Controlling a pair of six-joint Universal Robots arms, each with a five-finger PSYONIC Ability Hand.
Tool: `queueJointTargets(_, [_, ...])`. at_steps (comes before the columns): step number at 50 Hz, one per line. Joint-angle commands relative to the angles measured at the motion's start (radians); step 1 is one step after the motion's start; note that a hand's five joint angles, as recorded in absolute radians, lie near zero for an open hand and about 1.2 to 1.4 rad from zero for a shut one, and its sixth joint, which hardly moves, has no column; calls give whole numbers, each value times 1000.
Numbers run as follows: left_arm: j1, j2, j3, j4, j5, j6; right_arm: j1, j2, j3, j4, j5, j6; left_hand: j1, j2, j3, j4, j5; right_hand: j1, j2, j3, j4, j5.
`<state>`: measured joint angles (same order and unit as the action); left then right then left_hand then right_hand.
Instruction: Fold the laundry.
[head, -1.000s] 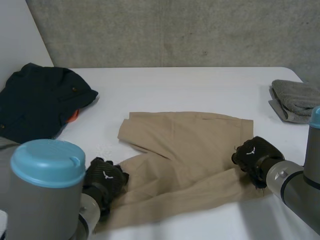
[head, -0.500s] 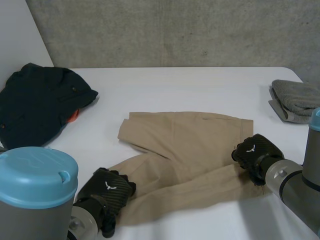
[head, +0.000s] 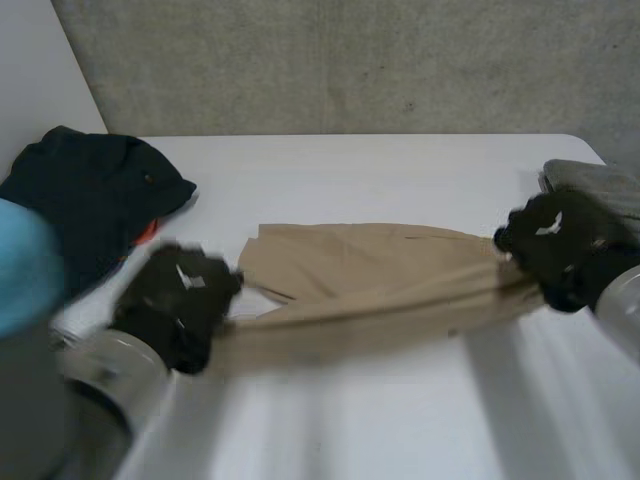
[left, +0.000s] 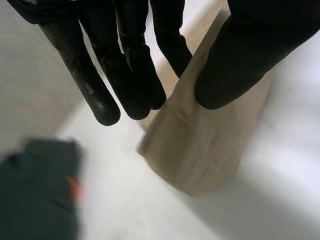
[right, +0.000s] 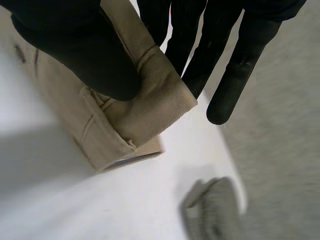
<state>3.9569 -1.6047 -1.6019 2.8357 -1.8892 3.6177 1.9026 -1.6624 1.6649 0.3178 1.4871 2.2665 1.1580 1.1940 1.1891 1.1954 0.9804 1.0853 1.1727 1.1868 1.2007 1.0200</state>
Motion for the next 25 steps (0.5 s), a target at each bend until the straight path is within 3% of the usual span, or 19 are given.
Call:
queueJointTargets(1, [-4,143,102,-16,4,94,0,-88,-119,127,-57,-51,238,202,207,201,241,311,224,209,196,202])
queueJointTargets(5, [-4,60,115,-12,12,98,3,-63,-134,125,-57,-51,238,202,207,201,241,311,224,209,196,202])
queueJointTargets(12, [36,-268,200,19,1,102,6,228,-157,109,-48,-45,238,202,207,201,241,311,224,209,196,202])
queueJointTargets(16, [122,-444,350,63,2,114,16,380,-244,58,-4,-39,238,202,207,201,241,311,224,209,196,202])
queueJointTargets(21, [186,-586,584,198,5,180,26,522,-429,-150,106,-13,238,202,207,201,241,311,224,209,196,202])
queueJointTargets(24, [188,-626,727,385,12,287,30,547,-505,-288,134,-1,238,202,207,201,241,311,224,209,196,202])
queueJointTargets(25, [188,-632,755,448,13,318,33,552,-543,-409,137,8,238,202,207,201,241,311,224,209,196,202])
